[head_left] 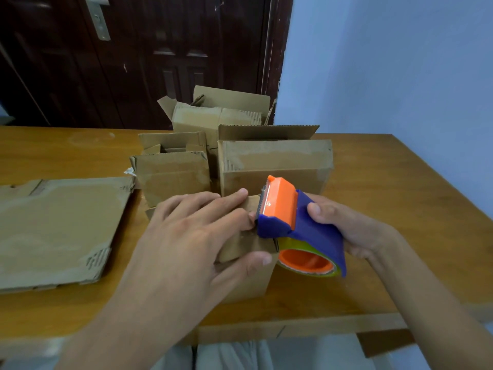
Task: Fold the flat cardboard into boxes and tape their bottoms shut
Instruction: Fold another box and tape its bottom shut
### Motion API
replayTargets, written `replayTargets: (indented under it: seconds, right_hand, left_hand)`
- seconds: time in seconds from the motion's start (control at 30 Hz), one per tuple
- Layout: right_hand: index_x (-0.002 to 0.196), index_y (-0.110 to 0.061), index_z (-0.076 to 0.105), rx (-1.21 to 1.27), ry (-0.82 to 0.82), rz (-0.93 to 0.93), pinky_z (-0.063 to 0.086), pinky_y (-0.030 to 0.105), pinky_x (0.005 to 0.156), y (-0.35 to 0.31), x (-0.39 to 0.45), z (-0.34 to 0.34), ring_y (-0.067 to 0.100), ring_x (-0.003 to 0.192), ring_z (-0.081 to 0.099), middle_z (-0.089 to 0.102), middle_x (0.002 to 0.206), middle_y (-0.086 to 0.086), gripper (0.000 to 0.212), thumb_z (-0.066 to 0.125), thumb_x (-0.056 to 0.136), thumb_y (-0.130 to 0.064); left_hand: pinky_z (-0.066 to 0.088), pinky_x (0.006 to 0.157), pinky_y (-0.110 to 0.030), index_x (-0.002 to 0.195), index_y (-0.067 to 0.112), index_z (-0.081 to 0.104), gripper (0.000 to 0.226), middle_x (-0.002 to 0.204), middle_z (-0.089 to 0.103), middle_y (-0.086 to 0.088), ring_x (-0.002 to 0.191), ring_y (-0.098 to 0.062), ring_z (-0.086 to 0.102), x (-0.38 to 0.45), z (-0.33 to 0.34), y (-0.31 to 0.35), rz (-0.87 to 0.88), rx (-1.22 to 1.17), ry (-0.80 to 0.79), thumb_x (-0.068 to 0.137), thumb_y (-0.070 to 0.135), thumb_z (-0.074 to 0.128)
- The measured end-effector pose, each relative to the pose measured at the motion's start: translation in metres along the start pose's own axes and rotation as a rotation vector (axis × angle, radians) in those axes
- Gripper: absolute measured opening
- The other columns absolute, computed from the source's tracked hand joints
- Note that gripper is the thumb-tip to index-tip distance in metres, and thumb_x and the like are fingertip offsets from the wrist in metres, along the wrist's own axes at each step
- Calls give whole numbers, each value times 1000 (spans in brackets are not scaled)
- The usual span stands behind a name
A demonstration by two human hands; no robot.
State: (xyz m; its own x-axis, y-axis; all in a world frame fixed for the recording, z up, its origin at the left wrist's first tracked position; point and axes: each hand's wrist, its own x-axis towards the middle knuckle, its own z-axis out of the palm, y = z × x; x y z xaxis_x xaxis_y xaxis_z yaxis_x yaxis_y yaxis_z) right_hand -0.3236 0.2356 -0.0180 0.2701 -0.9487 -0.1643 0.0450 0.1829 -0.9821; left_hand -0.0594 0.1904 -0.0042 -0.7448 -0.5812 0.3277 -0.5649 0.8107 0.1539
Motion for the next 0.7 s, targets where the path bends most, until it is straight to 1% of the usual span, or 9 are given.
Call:
replayTargets:
  seconds: [0.1, 0.2, 0.3, 0.33, 0.4, 0.47, 0.5, 0.6, 0.7]
  right_hand:
    - [120, -38, 75, -26, -1, 43, 61, 30, 84, -2, -3, -7, 17, 97, 73, 76, 118, 5, 76, 83, 58, -81]
    - [113, -35, 77, 8, -43, 127, 62, 29, 78, -5, -8, -14, 17, 92, 74, 76, 112, 6, 73, 87, 56, -78]
    - [113, -30, 77, -10, -83, 188, 62, 29, 75, -8, -8, -22, 18, 89, 74, 76, 109, 7, 72, 90, 58, -74]
    - [113, -26, 77, -26, -89, 205, 62, 29, 74, -10, -6, -24, 18, 87, 74, 76, 108, 8, 74, 90, 57, -73]
    - [116, -17, 72, -61, -88, 262, 62, 29, 72, -17, -4, -29, 19, 85, 74, 76, 107, 10, 88, 93, 52, -73]
    - [123, -10, 63, -119, -96, 335, 62, 30, 72, -27, -3, -34, 21, 86, 74, 75, 109, 12, 103, 94, 49, -74]
    - [126, -8, 61, -151, -111, 363, 61, 30, 73, -32, -2, -36, 22, 88, 74, 74, 111, 13, 106, 92, 51, -75]
    - [127, -7, 62, -220, -152, 394, 59, 29, 71, -44, -1, -39, 21, 86, 73, 74, 111, 13, 100, 88, 59, -75]
    - [129, -9, 62, -248, -146, 373, 59, 28, 71, -47, -1, -38, 20, 87, 73, 74, 112, 12, 97, 87, 62, -74]
  left_hand:
    - [48, 100, -49, 117, 39, 70, 53, 143, 65, 9, 126, -22, 65, 0, 2, -5, 36, 16, 25, 97, 76, 38]
    - [52, 99, -53, 118, 36, 71, 54, 142, 66, 7, 124, -24, 66, 1, 3, -6, 81, 33, 38, 97, 74, 39]
    - [54, 99, -57, 119, 35, 71, 53, 144, 65, 7, 126, -25, 65, 1, 3, -8, 111, 7, 50, 97, 74, 41]
    - [54, 99, -57, 119, 36, 71, 53, 144, 64, 7, 127, -25, 65, 2, 4, -9, 120, 3, 51, 97, 74, 42]
    - [53, 100, -56, 120, 36, 70, 53, 145, 64, 8, 127, -24, 64, 3, 4, -12, 138, 3, 53, 98, 74, 40]
    - [54, 99, -56, 119, 36, 70, 53, 143, 65, 7, 125, -25, 65, 5, 5, -13, 151, 7, 59, 97, 74, 40]
    - [54, 99, -56, 118, 35, 71, 53, 142, 66, 7, 125, -25, 66, 5, 5, -13, 154, 10, 62, 97, 74, 41]
    - [53, 99, -53, 119, 37, 68, 52, 143, 65, 8, 126, -23, 64, 5, 6, -14, 155, 3, 65, 98, 75, 39]
    - [52, 100, -52, 119, 37, 69, 52, 144, 64, 9, 126, -23, 63, 5, 8, -16, 145, 6, 77, 98, 75, 40]
